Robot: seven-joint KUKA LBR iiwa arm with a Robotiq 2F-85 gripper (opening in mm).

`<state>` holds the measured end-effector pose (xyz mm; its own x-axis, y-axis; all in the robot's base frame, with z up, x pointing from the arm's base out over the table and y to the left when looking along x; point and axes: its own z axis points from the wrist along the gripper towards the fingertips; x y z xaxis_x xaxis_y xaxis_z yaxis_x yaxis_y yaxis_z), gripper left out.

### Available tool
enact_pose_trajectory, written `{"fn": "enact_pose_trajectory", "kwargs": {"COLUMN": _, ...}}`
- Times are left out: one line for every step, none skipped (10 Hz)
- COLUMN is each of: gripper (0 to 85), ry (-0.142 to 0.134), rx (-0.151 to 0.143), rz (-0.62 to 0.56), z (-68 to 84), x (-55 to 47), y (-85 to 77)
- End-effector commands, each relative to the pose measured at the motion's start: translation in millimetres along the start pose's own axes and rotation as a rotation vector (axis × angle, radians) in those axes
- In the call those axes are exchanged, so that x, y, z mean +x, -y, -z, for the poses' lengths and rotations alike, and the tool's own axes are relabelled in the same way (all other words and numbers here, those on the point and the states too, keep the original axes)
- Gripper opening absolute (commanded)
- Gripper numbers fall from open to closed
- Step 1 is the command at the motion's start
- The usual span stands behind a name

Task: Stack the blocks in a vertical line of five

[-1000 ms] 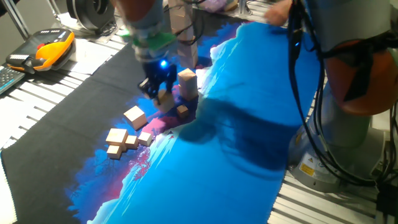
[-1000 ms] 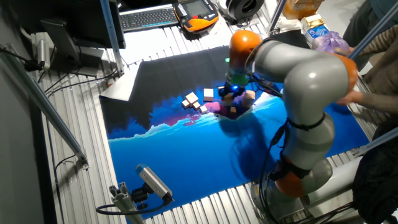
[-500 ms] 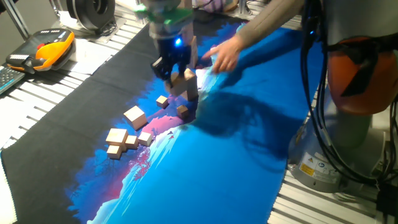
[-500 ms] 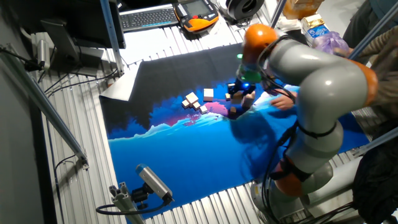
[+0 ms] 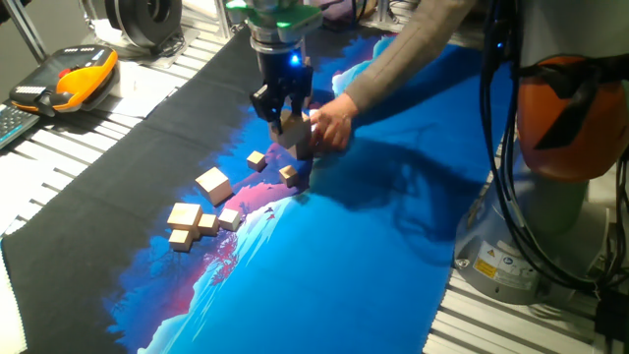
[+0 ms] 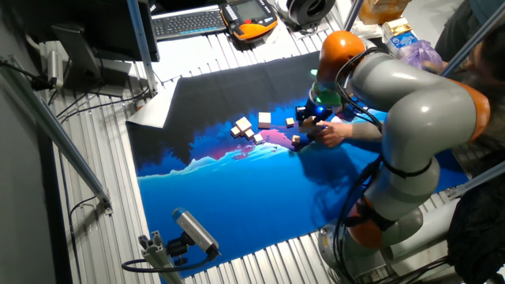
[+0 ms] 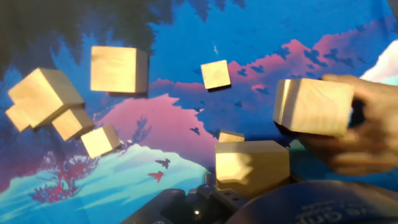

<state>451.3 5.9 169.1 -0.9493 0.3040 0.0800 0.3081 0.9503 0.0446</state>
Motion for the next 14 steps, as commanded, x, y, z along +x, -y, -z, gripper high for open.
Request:
{"fn": "enact_pose_trajectory", "kwargs": {"gripper": 0.0, "ry": 0.021, "rx": 0.003, "rz": -0.135, "z": 0.2, "x": 0.1, "y": -0.2}}
{"fn": "enact_pose_trajectory", "kwargs": {"gripper": 0.0, "ry": 0.059, "rx": 0.013, "rz": -0.188, "z": 0.2, "x": 0.1, "y": -0.2}}
{"fn": "enact_pose_trajectory", "kwargs": {"gripper": 0.0, "ry": 0.099, "rx": 0.003, "rz": -0.241, "z": 0.2, "x": 0.1, "y": -0.2}}
{"fn": "enact_pose_trajectory", "kwargs": {"gripper": 0.0, "ry": 0.130, "rx": 0.013, "rz": -0.253, "z": 0.2, "x": 0.1, "y": -0.2}}
{"fn": "enact_pose_trajectory", "kwargs": {"gripper": 0.0, "ry": 0.131, "rx": 0.011, "rz": -0.253, "z": 0.2, "x": 0.1, "y": -0.2}}
{"fn": "enact_pose_trajectory", "kwargs": {"gripper": 0.0, "ry": 0.114, "rx": 0.011, "rz": -0.244, "z": 0.2, "x": 0.1, "y": -0.2}}
{"fn": "enact_pose_trajectory", "kwargs": {"gripper": 0.0, "ry": 0.085, "rx": -0.001, "rz": -0.214, "z": 12.4, "x": -0.1, "y": 10.9}}
{"fn": "enact_pose_trajectory", "kwargs": {"gripper": 0.0, "ry": 0.069, "rx": -0.003, "rz": -0.183, "z": 23.8, "x": 1.0, "y": 25.0}}
{"fn": "enact_pose_trajectory", "kwargs": {"gripper": 0.0, "ry": 0.044, "rx": -0.006, "rz": -0.140, "z": 37.6, "x": 2.9, "y": 41.5}}
{"fn": "enact_pose_trajectory", "kwargs": {"gripper": 0.0, "ry": 0.006, "rx": -0.031, "rz": -0.121, "z": 51.6, "x": 4.8, "y": 54.9}}
{"fn": "enact_pose_trajectory", "kwargs": {"gripper": 0.0, "ry": -0.021, "rx": -0.037, "rz": -0.095, "z": 61.4, "x": 8.9, "y": 63.6}}
{"fn": "enact_pose_trajectory", "kwargs": {"gripper": 0.0, "ry": -0.027, "rx": -0.044, "rz": -0.114, "z": 62.7, "x": 12.8, "y": 55.9}}
{"fn": "enact_pose_trajectory", "kwargs": {"gripper": 0.0, "ry": -0.025, "rx": -0.040, "rz": -0.144, "z": 61.0, "x": 16.6, "y": 39.2}}
{"fn": "enact_pose_trajectory", "kwargs": {"gripper": 0.0, "ry": -0.013, "rx": -0.037, "rz": -0.178, "z": 58.6, "x": 19.7, "y": 23.7}}
